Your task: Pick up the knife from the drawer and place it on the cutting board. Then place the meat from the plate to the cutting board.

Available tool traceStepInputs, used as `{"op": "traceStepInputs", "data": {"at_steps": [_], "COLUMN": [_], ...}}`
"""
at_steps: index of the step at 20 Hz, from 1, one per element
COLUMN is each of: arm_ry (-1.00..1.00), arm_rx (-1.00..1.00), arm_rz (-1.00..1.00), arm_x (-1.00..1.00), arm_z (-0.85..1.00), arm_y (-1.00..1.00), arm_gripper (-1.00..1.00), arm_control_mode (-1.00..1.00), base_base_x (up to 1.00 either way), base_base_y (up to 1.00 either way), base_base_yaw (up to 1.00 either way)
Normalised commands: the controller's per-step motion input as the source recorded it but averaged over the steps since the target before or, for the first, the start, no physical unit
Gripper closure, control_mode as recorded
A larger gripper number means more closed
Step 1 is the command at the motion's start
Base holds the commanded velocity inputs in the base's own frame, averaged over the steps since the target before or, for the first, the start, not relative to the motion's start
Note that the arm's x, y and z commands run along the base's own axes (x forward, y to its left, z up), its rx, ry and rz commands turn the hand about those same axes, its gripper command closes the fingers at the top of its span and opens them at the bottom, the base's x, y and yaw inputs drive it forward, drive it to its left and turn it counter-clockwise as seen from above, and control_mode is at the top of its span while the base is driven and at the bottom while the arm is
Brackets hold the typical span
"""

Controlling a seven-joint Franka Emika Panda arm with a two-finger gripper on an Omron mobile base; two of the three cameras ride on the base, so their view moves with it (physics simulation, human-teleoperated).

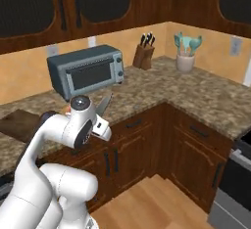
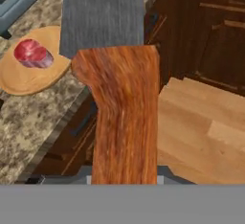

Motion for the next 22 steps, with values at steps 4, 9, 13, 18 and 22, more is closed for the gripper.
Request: {"op": "traceStepInputs", "data": {"at_steps": [4,9,13,18,22], "arm_ry": [0.0,0.0,0.0,0.0,0.0], "arm_rx": [0.0,0.0,0.0,0.0,0.0], "arm_rz": [0.0,0.0,0.0,0.0,0.0], "arm_x": [0.0,0.0,0.0,0.0,0.0], "arm_z": [0.0,0.0,0.0,0.0,0.0], "arm_y": [0.0,0.0,0.0,0.0,0.0], "arm_gripper": [1.0,1.0,1.0,1.0,1.0], "arm_control_mode": [1.0,1.0,1.0,1.0,1.0], "base_base_x": [0.74,1.0,0.99,0.72,0.58], "base_base_y": [0.16,0.0,0.0,0.0,0.03], "base_base_yaw": [0.68,0.64,0.66,0.73,0.72]}}
